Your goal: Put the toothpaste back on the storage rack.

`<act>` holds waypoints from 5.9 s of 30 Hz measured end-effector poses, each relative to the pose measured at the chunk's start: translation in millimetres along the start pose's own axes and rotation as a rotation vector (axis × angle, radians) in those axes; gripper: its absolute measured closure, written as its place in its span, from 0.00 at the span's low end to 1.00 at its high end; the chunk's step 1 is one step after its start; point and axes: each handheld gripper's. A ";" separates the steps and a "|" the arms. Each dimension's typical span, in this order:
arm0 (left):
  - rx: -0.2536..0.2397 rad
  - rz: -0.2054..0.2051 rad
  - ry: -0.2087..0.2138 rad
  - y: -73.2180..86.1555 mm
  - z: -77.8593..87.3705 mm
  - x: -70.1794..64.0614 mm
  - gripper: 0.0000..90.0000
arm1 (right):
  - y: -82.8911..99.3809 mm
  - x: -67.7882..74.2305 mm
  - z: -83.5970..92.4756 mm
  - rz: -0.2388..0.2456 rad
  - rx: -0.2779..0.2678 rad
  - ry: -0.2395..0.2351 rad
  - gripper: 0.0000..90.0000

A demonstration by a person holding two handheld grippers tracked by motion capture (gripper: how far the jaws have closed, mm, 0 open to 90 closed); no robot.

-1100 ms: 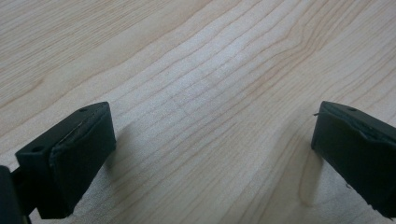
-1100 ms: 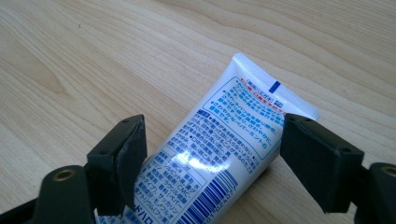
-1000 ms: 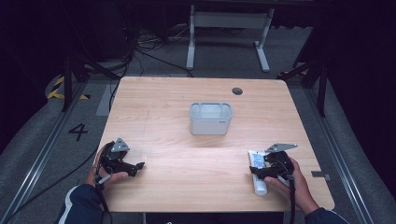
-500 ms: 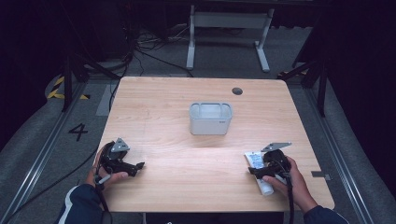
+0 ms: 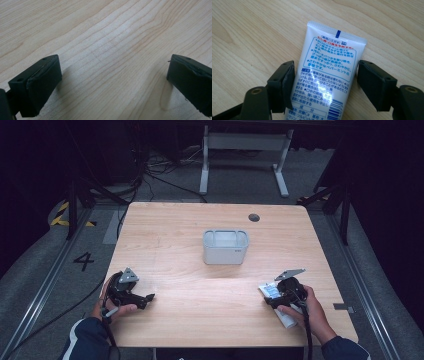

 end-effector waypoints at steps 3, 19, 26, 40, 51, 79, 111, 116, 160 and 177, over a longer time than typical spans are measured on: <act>0.001 -0.001 -0.003 0.0 0.1 0.1 0.00 | -0.9 0.6 0.1 0.007 0.008 -0.002 0.39; 0.002 0.002 -0.001 0.0 0.2 -0.1 0.00 | -3.6 1.3 2.9 0.040 0.032 -0.016 0.55; 0.000 -0.001 -0.003 0.0 0.1 0.1 0.00 | -3.6 -0.5 3.8 0.041 0.033 -0.031 0.59; 0.000 0.005 -0.002 -0.3 -0.2 0.0 0.00 | -3.3 -3.9 9.5 0.069 0.030 -0.067 0.67; 0.001 0.005 -0.001 -0.3 -0.2 0.1 0.00 | -1.6 -4.9 14.4 0.086 0.009 -0.078 0.71; 0.001 0.004 -0.001 -0.4 -0.2 0.3 0.00 | -0.8 -16.8 45.5 0.056 -0.196 -0.112 0.74; 0.002 0.002 -0.002 -0.4 -0.2 0.3 0.00 | -43.7 -5.7 75.7 0.102 -0.439 -0.197 0.74; 0.001 0.004 -0.001 -0.4 -0.2 0.3 0.00 | -54.3 -0.2 78.4 0.128 -0.483 -0.233 0.74; 0.001 0.003 -0.001 -0.4 -0.2 0.3 0.00 | -130.2 34.6 90.0 0.214 -0.608 -0.258 0.74; 0.001 -0.017 -0.006 -1.2 -0.5 2.0 0.00 | -155.8 42.2 80.6 0.218 -0.625 -0.274 0.73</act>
Point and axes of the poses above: each handheld gripper's, and its own axes: z roughly backward along the jaws, y roughly out of its underside, x roughly to its left, and after that the axes turned 9 degrees about -z, right-handed
